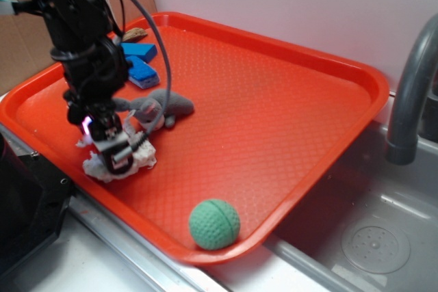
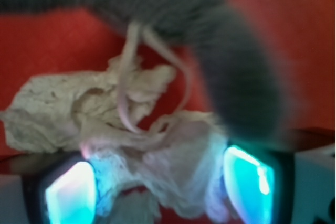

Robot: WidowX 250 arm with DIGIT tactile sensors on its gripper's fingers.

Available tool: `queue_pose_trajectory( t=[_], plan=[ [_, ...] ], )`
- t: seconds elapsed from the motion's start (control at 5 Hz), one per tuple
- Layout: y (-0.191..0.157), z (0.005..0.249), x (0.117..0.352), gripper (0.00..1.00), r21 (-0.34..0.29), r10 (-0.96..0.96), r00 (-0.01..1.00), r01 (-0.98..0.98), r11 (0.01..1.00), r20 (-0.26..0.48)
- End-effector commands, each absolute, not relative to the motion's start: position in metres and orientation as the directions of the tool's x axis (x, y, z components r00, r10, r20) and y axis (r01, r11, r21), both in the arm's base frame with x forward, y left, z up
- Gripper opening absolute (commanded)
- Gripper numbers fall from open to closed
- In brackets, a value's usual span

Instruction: Grab the white paper.

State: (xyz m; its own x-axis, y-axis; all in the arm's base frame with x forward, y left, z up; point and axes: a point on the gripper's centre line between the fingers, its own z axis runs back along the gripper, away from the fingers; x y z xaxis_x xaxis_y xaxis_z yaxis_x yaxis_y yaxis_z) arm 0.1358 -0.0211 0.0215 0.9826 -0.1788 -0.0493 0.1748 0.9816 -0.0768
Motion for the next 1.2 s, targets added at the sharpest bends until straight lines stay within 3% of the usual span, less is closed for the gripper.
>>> queue_pose_trajectory(
  t=[0.0, 0.2, 0.4, 0.6, 0.8, 1.0],
  plan=[
    [-0.024, 0.04, 0.14, 0.0, -0.075, -0.172, 0.985, 0.172, 0.982, 0.011],
    [-0.022, 0.05, 0.142, 0.0, -0.055, -0.192, 0.981, 0.193, 0.98, 0.028],
    [-0.021, 0.078, 0.141, 0.0, -0.014, -0.208, 0.976, 0.209, 0.978, 0.063],
    [-0.019, 0.114, 0.142, 0.0, -0.069, -0.217, 0.967, 0.227, 0.971, 0.135],
    [-0.028, 0.097, 0.144, 1.0, -0.043, -0.264, 0.96, 0.269, 0.962, 0.092],
    [-0.033, 0.072, 0.14, 1.0, -0.026, -0.268, 0.962, 0.27, 0.963, 0.043]
  ],
)
